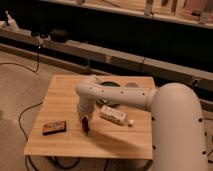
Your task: Drag the pepper across the table
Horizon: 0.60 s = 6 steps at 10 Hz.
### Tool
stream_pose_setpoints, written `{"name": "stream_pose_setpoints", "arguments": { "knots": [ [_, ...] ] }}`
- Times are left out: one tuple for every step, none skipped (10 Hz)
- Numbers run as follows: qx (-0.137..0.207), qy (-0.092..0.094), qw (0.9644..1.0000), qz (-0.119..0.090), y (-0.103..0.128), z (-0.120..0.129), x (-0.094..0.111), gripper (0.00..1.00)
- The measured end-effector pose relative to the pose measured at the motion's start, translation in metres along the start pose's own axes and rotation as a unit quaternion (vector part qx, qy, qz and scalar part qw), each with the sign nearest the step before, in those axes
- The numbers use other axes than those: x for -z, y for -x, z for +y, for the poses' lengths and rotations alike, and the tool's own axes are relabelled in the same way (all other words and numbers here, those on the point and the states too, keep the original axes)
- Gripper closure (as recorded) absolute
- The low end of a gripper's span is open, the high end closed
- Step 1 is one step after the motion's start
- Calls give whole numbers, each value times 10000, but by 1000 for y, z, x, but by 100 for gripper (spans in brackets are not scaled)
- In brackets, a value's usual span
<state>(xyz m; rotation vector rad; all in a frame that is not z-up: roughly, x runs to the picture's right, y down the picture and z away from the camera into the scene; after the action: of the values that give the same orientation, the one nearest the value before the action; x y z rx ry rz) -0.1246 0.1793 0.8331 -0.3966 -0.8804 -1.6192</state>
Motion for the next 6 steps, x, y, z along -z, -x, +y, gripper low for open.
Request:
{"name": "stream_pose_setpoints", "arguments": {
  "knots": [
    [86,7,10000,1,-5,-5,-3,100],
    [127,11,9999,3,-10,-8,-4,100],
    [142,10,9999,0,-16,-9,-5,100],
    [142,-15,9999,-21,-22,-11,-6,100],
    [152,-40,9999,-44,-26,-13,-6,100],
    [172,-50,9998,-51,-28,-15,-6,100]
  ]
}}
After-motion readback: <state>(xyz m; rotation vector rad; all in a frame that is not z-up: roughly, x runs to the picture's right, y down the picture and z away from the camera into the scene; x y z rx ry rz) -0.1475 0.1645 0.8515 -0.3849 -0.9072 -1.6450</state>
